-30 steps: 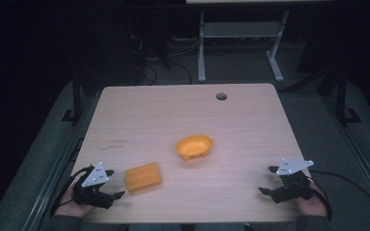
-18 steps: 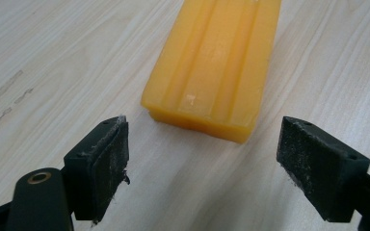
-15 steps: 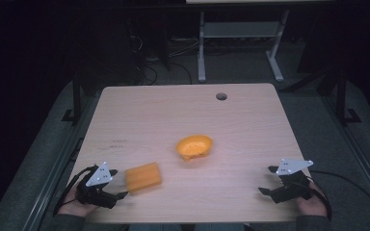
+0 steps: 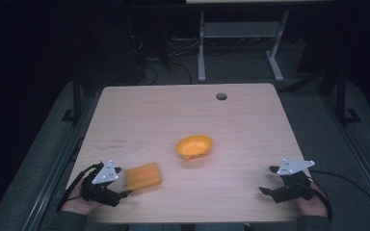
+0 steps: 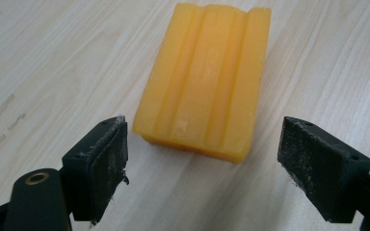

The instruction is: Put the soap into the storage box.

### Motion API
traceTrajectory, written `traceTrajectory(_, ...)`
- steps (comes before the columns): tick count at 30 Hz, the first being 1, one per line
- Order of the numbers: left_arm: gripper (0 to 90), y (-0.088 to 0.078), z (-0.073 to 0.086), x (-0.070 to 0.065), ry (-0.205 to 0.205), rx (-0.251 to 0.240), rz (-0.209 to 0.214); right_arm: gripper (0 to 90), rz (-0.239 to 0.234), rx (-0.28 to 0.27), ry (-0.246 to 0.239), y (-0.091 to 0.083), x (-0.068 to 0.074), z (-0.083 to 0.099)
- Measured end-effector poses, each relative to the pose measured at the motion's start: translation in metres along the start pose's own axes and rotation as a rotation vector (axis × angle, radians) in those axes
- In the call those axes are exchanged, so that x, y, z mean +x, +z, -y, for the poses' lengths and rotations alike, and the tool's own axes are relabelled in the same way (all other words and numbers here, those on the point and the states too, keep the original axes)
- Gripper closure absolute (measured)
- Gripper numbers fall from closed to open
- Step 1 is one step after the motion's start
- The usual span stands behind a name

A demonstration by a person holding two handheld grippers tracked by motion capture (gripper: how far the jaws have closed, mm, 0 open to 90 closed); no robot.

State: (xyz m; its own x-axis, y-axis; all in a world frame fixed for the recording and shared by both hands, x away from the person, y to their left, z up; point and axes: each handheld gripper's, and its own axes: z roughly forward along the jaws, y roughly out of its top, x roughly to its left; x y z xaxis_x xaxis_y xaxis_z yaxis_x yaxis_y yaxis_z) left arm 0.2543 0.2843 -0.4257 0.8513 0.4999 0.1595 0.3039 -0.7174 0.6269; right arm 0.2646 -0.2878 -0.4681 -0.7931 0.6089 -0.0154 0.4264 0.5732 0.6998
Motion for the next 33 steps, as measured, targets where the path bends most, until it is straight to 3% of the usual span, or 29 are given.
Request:
traceTrajectory(3,17.4,0.0,-0.003,0.002,-0.005,-0.003,0.005,13.7,0.001,-0.004,0.004,0.0,0.0,0.0)
traceTrajectory(15,17.7,0.009,-0.034,0.008,0.081,0.07,0.042,13.7,0.001,-0.003,-0.012,-0.001,0.003,-0.002)
traceTrajectory(22,17.6,0.014,-0.042,0.007,0.102,0.078,0.055,13.7,0.002,-0.009,-0.015,-0.002,0.002,-0.002)
traceTrajectory(33,17.8,0.032,-0.055,0.007,0.137,0.153,0.101,13.7,-0.005,-0.008,-0.016,-0.001,0.003,-0.003)
